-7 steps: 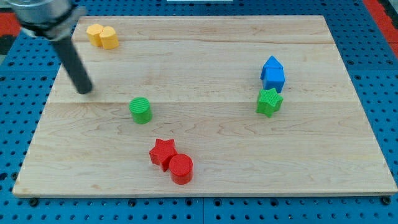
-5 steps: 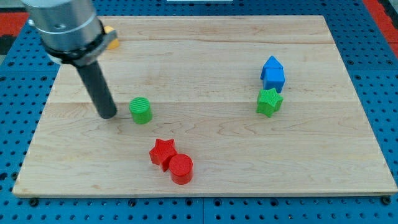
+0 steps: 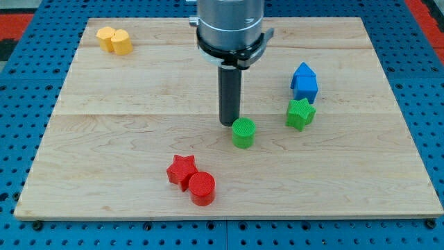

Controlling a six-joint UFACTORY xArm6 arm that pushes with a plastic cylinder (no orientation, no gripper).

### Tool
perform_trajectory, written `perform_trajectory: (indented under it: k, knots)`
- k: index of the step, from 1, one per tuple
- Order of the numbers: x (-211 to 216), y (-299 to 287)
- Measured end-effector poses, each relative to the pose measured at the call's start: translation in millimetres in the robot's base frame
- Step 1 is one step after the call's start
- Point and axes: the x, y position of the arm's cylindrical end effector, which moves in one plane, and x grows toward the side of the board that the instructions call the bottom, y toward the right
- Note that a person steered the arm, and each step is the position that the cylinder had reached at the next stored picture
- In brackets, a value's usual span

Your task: Move green circle towards green star

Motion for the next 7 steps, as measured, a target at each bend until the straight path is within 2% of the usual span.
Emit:
perform_trajectory:
  k: [1,2,3,4,5,7]
  knots:
    - [3,-41]
    - [21,-13]
    - [21,32]
    - [24,49]
    - [43,21]
    - [52,68]
